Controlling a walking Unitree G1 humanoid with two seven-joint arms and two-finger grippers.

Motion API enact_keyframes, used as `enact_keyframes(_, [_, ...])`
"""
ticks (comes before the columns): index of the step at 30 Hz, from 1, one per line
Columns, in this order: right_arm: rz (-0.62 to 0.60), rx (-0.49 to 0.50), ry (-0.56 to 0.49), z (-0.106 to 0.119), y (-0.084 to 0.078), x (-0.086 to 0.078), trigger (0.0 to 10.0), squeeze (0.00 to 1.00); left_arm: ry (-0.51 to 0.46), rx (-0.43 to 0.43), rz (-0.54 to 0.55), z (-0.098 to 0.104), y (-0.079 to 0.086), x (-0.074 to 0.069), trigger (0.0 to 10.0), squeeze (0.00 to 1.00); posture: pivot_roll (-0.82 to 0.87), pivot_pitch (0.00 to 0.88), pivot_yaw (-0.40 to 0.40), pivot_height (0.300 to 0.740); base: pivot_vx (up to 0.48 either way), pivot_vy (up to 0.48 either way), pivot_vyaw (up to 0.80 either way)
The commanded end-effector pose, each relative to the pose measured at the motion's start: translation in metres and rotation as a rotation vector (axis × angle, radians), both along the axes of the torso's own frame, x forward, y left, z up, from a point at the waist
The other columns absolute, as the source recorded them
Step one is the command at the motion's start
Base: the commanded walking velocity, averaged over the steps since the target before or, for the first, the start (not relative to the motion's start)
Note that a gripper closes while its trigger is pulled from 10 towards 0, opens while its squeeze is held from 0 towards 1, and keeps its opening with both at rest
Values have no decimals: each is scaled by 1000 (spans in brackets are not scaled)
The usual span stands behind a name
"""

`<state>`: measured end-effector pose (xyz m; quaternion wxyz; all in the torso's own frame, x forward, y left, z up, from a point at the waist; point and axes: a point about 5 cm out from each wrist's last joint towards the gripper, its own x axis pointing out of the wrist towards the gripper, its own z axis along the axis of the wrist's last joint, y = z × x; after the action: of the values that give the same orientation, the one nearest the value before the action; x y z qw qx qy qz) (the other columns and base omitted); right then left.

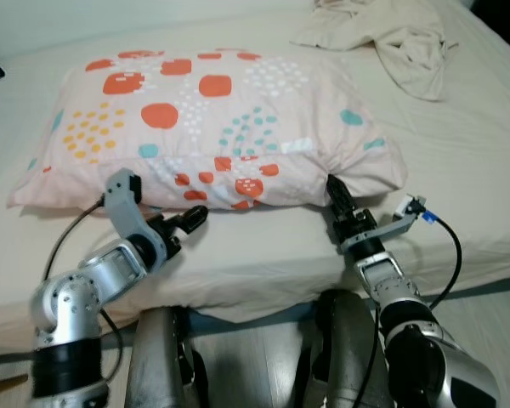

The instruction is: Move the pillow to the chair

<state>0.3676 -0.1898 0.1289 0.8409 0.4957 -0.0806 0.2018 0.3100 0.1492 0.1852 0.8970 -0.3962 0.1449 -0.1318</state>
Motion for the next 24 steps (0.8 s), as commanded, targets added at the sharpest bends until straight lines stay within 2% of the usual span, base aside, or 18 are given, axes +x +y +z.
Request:
enact_keyframes(1, [18, -6, 74, -18, 6, -6, 10000, 0, 30, -45, 38, -7, 6, -2, 10000, 0, 56, 381, 87, 525, 0, 0, 0])
enact_keyframes(2, [20, -5, 75, -18, 7, -7, 10000, 0, 10, -201, 29, -2, -6, -4, 10000, 0, 57, 382, 87, 525, 0, 0, 0])
enact_keyframes(3, [20, -5, 75, -18, 7, -7, 10000, 0, 10, -201, 29, -2, -6, -4, 10000, 0, 57, 382, 87, 525, 0, 0, 0])
enact_keyframes(5, [21, -5, 75, -18, 7, -7, 10000, 0, 25, -313, 27, -5, -19, -8, 10000, 0, 58, 383, 89, 525, 0, 0, 0])
enact_keyframes(8, [22, -5, 75, -18, 8, -7, 10000, 0, 47, -362, 65, -11, -23, -10, 10000, 0, 54, 385, 89, 525, 0, 0, 0])
enact_keyframes(10, [22, -5, 74, -18, 8, -7, 10000, 0, 58, -373, 79, -11, -24, -10, 10000, 0, 54, 385, 89, 525, 0, 0, 0])
enact_keyframes(11, [22, -5, 73, -18, 8, -7, 10000, 0, 86, -388, 133, -19, -25, -11, 10000, 0, 52, 388, 89, 525, 0, 0, 0])
enact_keyframes(14, [21, -5, 71, -18, 7, -7, 10000, 0, 107, -399, 163, -27, -29, -12, 10000, 0, 51, 390, 88, 525, 0, 0, 0])
enact_keyframes(17, [21, -6, 70, -17, 7, -7, 10000, 0, 124, -330, 211, -36, -31, -11, 10000, 0, 47, 396, 83, 525, 0, 0, 0])
enact_keyframes(21, [23, -7, 69, -17, 6, -7, 10000, 0, 149, -332, 274, -45, -31, -6, 10000, 0, 45, 401, 81, 525, 0, 0, 0])
enact_keyframes(23, [23, -7, 69, -17, 7, -7, 10000, 0, 158, -347, 286, -47, -31, -5, 10000, 0, 44, 402, 80, 525, 0, 0, 0])
enact_keyframes(24, [24, -6, 69, -17, 7, -7, 10000, 0, 161, -382, 299, -48, -32, 1, 10000, 0, 43, 403, 79, 525, 0, 0, 0])
